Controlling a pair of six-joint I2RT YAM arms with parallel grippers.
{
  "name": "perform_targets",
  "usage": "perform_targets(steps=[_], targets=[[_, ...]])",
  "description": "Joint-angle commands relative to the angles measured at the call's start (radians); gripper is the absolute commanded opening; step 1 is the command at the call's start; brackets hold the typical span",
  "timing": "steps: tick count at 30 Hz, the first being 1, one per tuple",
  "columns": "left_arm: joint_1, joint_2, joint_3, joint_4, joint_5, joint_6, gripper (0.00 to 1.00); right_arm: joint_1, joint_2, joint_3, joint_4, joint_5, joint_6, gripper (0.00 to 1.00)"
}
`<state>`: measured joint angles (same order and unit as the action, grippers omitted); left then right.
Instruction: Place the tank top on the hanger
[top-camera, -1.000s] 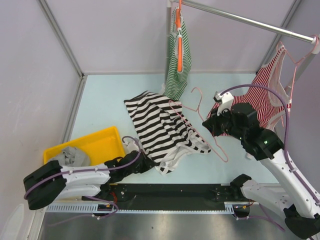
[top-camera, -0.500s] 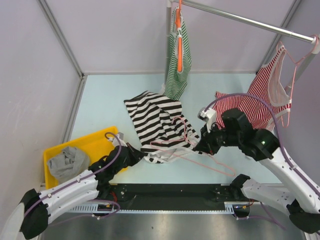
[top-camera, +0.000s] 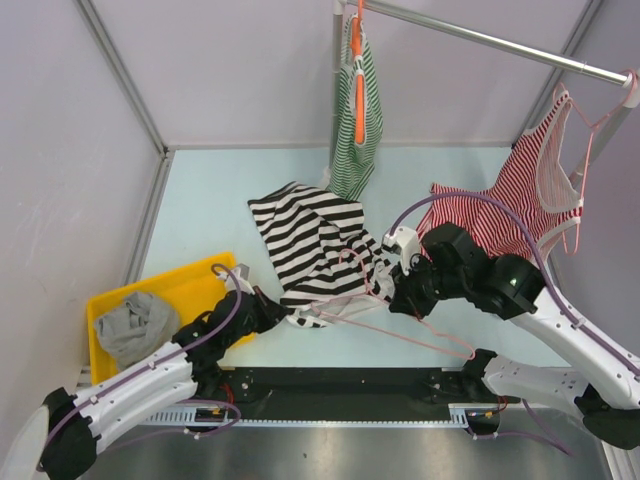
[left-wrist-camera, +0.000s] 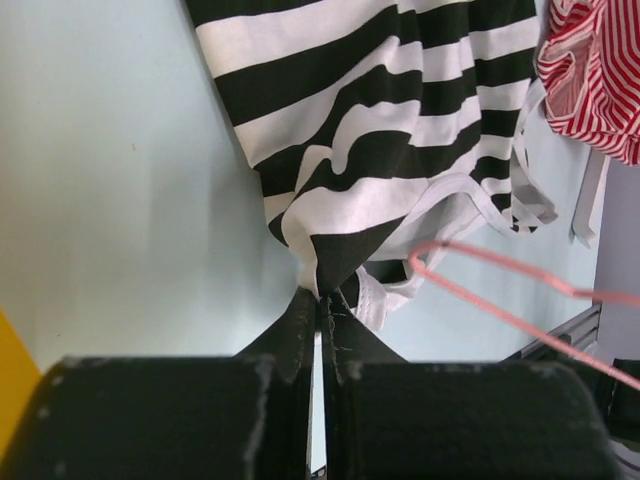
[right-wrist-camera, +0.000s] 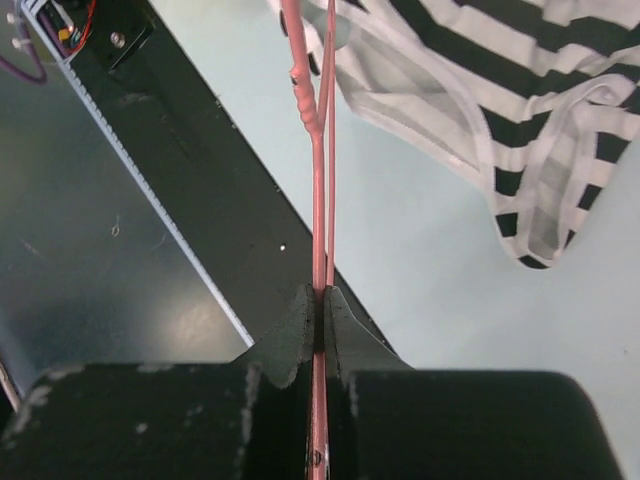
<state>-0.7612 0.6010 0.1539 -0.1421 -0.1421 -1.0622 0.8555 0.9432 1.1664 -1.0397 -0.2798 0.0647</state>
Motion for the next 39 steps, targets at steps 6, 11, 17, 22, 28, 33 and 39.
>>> perform_targets(steps=[6,11,17,22,28,33,39], targets=[[0.01,-0.09,0.041,-0.04,0.022,0.059,0.0,0.007,-0.003,0.021,0.039,0.054,0.023,0.0],[0.008,-0.092,0.052,-0.031,0.032,0.08,0.0,0.013,0.005,-0.005,0.069,-0.005,0.024,0.0],[0.01,-0.083,0.075,-0.002,0.049,0.129,0.0,0.027,0.031,-0.014,0.086,-0.056,0.017,0.0],[0.01,-0.092,0.095,-0.001,0.068,0.185,0.0,0.031,0.043,-0.022,0.099,-0.081,0.006,0.0],[0.013,-0.096,0.122,0.033,0.159,0.258,0.0,0.031,0.042,-0.033,0.122,-0.056,-0.017,0.0],[0.014,-0.104,0.151,0.087,0.275,0.275,0.0,0.031,0.034,-0.071,0.196,-0.053,-0.029,0.0],[0.014,-0.119,0.206,0.11,0.314,0.304,0.0,0.034,0.019,-0.122,0.273,-0.059,-0.049,0.0]])
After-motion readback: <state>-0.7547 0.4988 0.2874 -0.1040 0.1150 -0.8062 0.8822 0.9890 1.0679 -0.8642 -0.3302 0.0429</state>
